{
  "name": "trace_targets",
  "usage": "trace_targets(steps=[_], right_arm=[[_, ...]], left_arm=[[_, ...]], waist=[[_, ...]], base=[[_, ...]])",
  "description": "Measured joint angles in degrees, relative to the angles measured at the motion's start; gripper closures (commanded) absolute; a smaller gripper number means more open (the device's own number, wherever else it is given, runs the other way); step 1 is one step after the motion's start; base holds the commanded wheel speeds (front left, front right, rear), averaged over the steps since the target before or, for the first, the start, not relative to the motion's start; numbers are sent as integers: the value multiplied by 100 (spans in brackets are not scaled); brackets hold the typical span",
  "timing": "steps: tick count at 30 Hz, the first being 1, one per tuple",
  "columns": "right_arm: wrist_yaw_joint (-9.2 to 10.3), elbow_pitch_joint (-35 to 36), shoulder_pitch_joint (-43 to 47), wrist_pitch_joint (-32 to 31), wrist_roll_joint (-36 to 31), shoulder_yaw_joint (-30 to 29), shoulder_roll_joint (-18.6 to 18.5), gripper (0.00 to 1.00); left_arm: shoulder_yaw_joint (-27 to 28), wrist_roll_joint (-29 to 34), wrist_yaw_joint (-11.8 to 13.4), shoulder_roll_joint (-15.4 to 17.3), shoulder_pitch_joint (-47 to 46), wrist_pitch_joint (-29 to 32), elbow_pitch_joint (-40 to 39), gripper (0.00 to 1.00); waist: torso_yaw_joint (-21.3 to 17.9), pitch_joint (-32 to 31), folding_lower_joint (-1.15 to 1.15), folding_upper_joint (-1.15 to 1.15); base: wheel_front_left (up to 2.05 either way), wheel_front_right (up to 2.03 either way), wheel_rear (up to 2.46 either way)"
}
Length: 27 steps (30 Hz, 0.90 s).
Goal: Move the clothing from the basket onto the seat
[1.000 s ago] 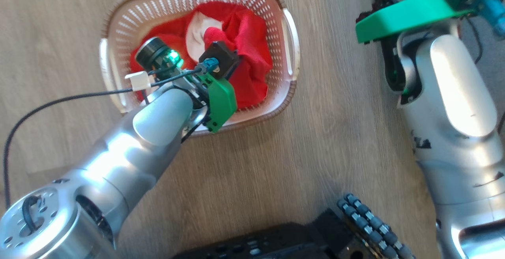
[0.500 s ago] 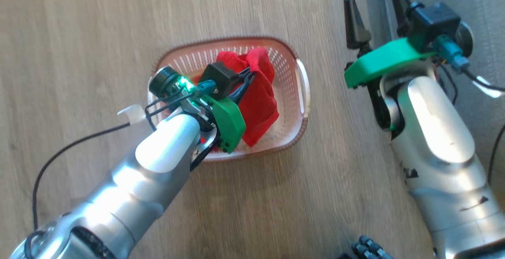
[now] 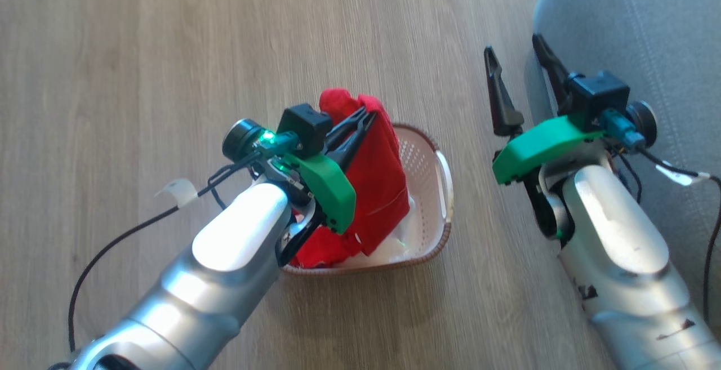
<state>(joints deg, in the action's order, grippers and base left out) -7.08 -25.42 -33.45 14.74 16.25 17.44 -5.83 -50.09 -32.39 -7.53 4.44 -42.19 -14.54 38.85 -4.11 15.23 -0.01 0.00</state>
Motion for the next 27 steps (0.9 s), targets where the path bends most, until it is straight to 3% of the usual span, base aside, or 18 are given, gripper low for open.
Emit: trace_targets(steps=[12, 27], right_arm=[[0, -35, 485, 0, 94, 7, -11, 0], [0, -32, 573, 0, 147, 110, -14, 0]], left_arm=[[-9, -670, 0, 80, -348, 0, -527, 100], [12, -1114, 0, 240, -1513, 119, -977, 100]], waist=[[143, -683, 0, 0], [190, -802, 0, 0]], base=[[0, 0, 0], [0, 0, 0]])
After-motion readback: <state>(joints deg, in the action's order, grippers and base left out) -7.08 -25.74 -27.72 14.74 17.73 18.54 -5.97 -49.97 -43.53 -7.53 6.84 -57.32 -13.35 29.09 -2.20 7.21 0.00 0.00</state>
